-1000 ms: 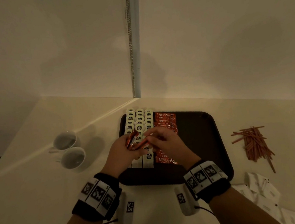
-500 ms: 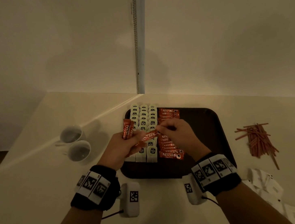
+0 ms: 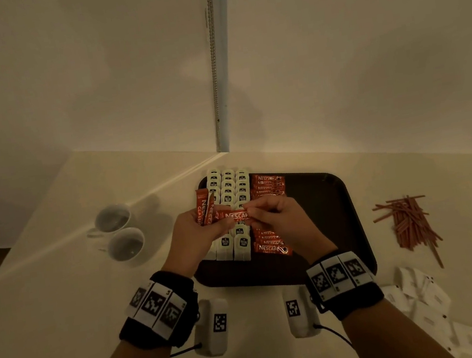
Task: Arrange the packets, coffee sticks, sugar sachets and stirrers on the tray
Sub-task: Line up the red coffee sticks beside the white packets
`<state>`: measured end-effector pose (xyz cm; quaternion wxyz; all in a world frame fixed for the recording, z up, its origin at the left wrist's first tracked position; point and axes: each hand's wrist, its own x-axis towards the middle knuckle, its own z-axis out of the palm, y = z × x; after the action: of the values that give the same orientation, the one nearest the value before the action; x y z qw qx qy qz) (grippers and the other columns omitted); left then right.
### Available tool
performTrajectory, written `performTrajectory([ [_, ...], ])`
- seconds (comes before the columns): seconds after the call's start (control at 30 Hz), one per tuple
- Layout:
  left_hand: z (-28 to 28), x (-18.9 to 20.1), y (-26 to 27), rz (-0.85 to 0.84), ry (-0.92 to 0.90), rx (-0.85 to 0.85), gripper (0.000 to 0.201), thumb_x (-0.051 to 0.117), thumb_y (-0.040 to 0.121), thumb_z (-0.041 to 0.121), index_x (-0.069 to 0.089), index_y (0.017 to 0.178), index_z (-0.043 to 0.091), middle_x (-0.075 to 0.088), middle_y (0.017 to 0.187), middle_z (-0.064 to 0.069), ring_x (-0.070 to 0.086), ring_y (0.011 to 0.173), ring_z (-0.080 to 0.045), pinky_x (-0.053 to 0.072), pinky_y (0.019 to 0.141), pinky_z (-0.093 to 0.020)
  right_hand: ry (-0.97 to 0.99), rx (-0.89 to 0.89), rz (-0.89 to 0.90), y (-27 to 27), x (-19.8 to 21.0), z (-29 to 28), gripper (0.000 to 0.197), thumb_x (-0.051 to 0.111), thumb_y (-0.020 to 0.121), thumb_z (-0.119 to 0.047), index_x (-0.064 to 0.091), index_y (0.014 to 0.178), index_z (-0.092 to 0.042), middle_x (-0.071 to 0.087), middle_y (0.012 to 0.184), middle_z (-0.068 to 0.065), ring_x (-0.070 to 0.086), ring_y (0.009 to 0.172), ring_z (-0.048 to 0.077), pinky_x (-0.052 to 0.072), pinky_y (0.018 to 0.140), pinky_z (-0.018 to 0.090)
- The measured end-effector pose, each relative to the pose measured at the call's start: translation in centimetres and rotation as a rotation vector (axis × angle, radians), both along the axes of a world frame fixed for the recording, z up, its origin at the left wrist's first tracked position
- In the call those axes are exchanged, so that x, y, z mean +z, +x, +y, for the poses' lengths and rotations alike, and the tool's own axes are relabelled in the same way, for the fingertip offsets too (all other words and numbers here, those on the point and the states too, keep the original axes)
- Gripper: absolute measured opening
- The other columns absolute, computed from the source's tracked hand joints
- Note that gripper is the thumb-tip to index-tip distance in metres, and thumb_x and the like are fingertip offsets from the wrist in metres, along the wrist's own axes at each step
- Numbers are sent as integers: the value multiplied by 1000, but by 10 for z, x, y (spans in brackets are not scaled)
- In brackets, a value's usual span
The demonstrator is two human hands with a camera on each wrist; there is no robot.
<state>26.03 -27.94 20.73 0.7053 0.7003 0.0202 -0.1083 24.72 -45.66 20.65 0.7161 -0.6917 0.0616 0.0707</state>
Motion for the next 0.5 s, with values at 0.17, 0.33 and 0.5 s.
performTrajectory([
  [0.17,-7,1,1,-68,19,35,16,75,76,1,72,91,3,73,86,-6,69,72,-10,53,63,-17,-51,14,-74,-4,3,4,15,61,87,-6,66,101,-3,68,86,4,66,69,5,52,64,15],
  [0.33,-8,1,-3,-100,-23,85,15,74,76,-2,72,90,3,73,85,-6,70,71,-9,53,63,-16,25,-42,-42,-5,7,-3,17,50,93,-5,65,103,-4,68,88,7,69,72,9,54,65,16],
  [0.5,-12,2,-5,-114,1,83,15,75,75,-1,72,89,4,72,83,-6,68,65,-5,51,61,-14,-161,-32,-105,-7,9,-10,18,49,95,-13,66,101,-15,66,99,4,64,82,9,55,70,18],
])
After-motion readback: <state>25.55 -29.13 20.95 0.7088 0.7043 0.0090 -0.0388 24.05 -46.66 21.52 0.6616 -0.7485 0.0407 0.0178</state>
